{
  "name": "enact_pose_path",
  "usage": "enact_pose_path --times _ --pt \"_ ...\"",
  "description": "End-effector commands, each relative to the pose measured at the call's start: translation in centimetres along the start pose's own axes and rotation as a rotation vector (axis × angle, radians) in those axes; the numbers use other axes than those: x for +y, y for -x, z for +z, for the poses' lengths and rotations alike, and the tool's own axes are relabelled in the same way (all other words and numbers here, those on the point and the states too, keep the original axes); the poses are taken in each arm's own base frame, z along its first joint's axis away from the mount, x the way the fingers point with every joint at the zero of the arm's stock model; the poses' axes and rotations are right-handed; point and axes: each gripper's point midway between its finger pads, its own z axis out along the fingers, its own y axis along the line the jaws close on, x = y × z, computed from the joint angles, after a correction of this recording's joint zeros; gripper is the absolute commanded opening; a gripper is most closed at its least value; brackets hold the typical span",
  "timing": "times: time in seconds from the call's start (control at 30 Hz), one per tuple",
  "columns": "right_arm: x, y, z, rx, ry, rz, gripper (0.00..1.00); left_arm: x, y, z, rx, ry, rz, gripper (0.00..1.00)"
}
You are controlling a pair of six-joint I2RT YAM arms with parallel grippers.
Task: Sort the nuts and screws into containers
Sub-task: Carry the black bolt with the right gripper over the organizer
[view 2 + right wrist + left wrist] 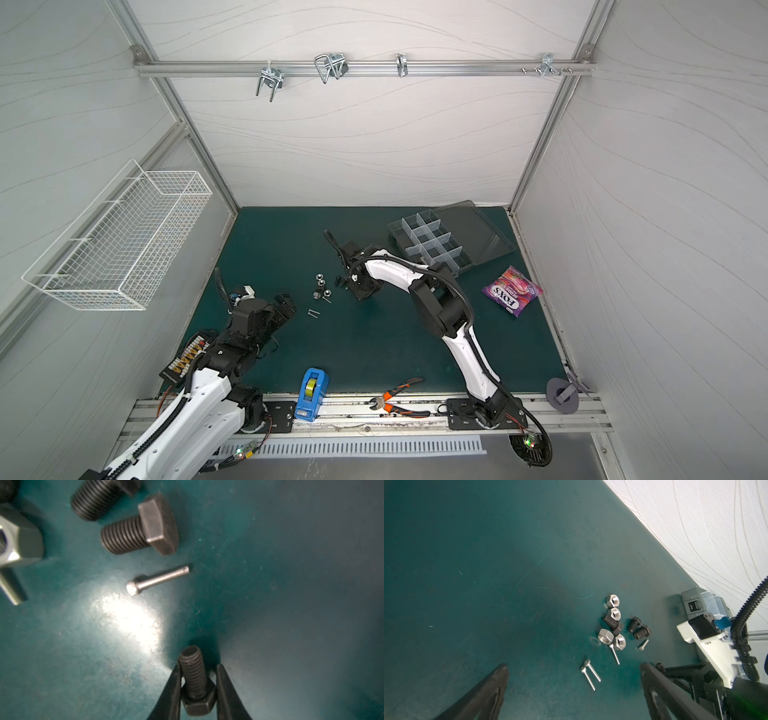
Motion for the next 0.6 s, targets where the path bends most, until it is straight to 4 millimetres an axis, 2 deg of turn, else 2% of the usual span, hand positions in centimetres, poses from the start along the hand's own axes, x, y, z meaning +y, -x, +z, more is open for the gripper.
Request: enact_pose_path --times 0.0,0.17,0.33,0.57 --pt "-0.1 -0.9 -2.3 0.018 -0.007 0.001 0.02 -2.0 2.3 -0.7 -0.058 -0.049 -0.023 1.0" --pt "-2.8 0.9 -5.2 -0.068 -0.045 0.051 0.0 -2.2 2.3 -0.5 -0.053 -0.051 -0.02 1.0" --pt "-7.9 3.0 -7.7 -0.154 -0.076 0.156 0.0 -2.5 2.2 -0.3 -0.042 -0.055 -0.018 1.0" --pt "-15.7 5.1 -8.8 -0.239 -0.114 0.31 0.0 -2.8 2.4 -0.3 -0.039 -0.061 -0.007 1.0"
